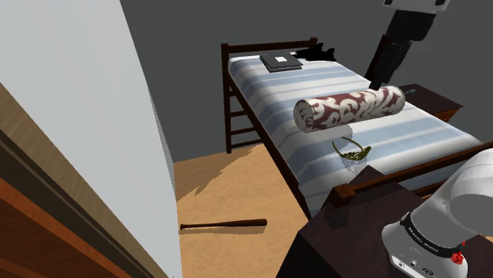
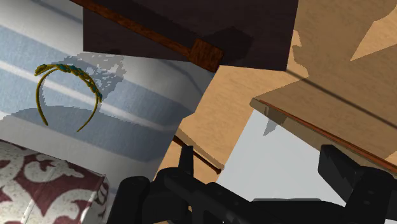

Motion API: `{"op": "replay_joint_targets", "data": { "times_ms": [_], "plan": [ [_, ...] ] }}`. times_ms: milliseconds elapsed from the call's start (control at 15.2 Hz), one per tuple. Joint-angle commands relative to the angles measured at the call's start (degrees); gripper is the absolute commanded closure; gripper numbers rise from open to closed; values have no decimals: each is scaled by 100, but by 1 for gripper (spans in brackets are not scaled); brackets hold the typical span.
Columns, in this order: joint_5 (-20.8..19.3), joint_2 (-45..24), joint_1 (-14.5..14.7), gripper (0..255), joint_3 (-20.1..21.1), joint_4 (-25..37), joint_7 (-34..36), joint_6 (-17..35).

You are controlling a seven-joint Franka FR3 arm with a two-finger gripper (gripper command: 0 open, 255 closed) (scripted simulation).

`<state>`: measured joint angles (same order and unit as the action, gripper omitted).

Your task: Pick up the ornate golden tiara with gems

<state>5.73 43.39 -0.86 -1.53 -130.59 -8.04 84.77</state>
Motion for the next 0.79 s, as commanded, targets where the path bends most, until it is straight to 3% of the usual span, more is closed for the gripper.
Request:
{"op": "replay_joint_targets", "data": {
  "times_ms": [0, 726],
  "plan": [
    [0, 0, 0, 0, 0, 0, 0, 0],
    [-438, -382, -362, 0, -645, -1556, -684, 1866]
  ]
}}
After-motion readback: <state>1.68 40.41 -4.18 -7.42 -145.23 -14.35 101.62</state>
